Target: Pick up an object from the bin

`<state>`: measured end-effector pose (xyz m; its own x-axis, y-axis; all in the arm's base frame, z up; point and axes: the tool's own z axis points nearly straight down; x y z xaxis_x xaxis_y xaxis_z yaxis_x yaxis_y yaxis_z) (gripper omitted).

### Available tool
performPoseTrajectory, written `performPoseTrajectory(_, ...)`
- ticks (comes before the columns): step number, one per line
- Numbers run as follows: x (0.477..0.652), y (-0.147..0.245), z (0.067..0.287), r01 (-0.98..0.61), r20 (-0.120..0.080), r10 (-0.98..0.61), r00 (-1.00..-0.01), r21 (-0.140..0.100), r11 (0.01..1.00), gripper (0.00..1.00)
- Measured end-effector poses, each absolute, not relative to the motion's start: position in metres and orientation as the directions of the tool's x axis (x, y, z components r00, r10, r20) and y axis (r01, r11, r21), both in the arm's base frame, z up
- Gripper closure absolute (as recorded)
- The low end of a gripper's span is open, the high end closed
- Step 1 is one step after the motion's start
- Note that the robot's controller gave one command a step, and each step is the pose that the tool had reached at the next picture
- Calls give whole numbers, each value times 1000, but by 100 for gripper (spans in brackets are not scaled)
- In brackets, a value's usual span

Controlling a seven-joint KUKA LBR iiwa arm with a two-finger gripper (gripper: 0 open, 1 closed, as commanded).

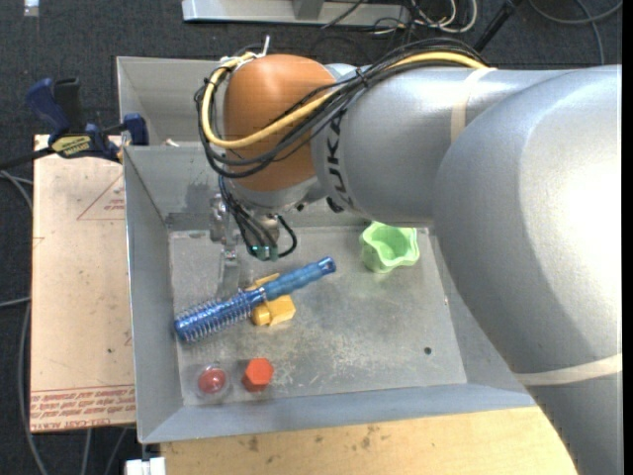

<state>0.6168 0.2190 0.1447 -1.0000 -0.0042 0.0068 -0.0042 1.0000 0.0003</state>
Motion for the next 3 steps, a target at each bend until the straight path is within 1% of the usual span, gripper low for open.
performPoseTrajectory(1,577,215,70,20,6,20,-1000,5,1000,0)
performPoseTrajectory(2,579,212,70,24,0,24,-1000,2,1000,100)
performPoseTrajectory(3,583,227,194,-33,-10,-33,-999,4,999,100)
